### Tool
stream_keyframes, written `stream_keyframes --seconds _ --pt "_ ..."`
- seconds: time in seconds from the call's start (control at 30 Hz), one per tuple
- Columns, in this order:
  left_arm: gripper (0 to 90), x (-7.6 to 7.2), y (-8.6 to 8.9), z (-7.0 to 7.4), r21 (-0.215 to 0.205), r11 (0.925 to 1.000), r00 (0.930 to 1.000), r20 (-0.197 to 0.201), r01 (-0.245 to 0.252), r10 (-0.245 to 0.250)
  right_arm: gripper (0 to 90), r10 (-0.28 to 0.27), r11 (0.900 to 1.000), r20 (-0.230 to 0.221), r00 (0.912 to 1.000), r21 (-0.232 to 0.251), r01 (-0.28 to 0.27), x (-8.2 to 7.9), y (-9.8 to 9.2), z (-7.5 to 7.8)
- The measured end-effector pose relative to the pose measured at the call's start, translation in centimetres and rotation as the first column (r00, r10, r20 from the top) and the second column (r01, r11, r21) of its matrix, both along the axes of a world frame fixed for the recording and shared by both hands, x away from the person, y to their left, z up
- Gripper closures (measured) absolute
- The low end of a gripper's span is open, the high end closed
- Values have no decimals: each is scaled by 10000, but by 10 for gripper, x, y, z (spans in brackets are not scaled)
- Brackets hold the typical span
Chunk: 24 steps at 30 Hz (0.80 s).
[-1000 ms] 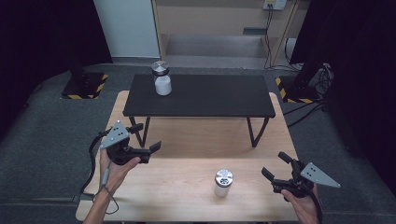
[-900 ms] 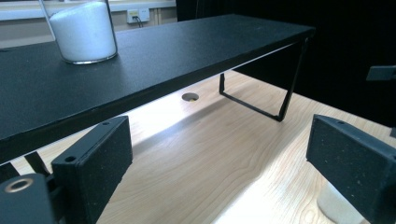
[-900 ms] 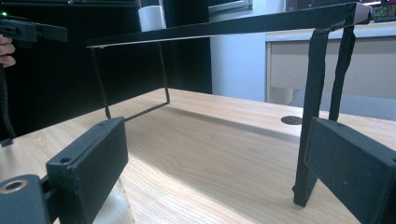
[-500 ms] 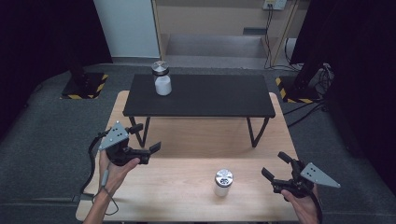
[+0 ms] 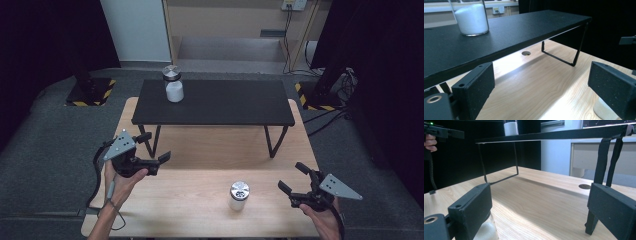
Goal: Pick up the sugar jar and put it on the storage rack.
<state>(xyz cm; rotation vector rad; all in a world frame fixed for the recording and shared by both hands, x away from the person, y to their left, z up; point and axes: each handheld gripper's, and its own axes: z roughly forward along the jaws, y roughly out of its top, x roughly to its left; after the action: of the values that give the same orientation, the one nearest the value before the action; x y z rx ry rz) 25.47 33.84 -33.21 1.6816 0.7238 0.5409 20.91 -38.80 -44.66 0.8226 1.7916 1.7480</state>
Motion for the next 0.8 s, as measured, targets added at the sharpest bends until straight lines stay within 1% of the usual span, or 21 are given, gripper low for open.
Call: stream_keyframes --seconds 0.03,0.17,0.2,0.23,0.3,0.33,0.4,0.43,0.5,0.57,0.63,0.7,0.77,0.8 --pt "61 0 0 0 30 10000 10000 -7 -20 20 56 39 10000 4 10000 56 -39 1 0 0" --pt "61 0 0 0 55 10000 10000 -42 -18 19 53 98 10000 30 9999 -17 -98 3 -1 4" --pt "61 0 0 0 37 10000 10000 -56 -5 5 52 153 9999 -1 9999 44 -153 4 -1 6" --pt "61 1 0 1 21 10000 10000 -76 20 -20 52 226 9997 10 9997 44 -226 4 -2 10" --pt "61 0 0 1 34 10000 10000 -93 12 -11 50 306 9993 114 9995 -239 -303 5 -4 20" --pt "61 0 0 1 22 10000 9999 -104 33 -32 44 394 9988 59 9992 -294 -392 6 -5 26" --pt "61 0 0 0 -12 10000 10000 -78 30 -31 43 667 9970 11 9978 -393 -666 7 -11 42" --pt "61 0 0 0 -24 10000 10000 -87 35 -35 40 815 9952 -19 9967 -541 -815 8 -13 52" --pt "61 0 0 1 -21 10000 10000 -92 36 -36 40 1047 9922 -128 9944 -664 -1053 9 -19 73" --pt "61 0 0 0 -24 10000 10000 -88 37 -37 37 1302 9855 -285 9911 -1060 -1325 11 -24 99" --pt "61 1 0 0 14 10000 9999 -112 27 -27 30 1531 9820 -487 9870 -1039 -1574 14 -30 120" --pt "61 2 0 0 26 10000 9999 -148 38 -38 26 1655 9758 -626 9842 -1341 -1726 16 -33 141" --pt "61 2 -1 0 71 10000 9999 -166 41 -39 25 1870 9697 -819 9789 -1440 -1972 21 -37 158" --pt "61 2 -1 0 69 10000 9998 -183 46 -45 25 1938 9658 -927 9767 -1566 -2065 23 -37 167"
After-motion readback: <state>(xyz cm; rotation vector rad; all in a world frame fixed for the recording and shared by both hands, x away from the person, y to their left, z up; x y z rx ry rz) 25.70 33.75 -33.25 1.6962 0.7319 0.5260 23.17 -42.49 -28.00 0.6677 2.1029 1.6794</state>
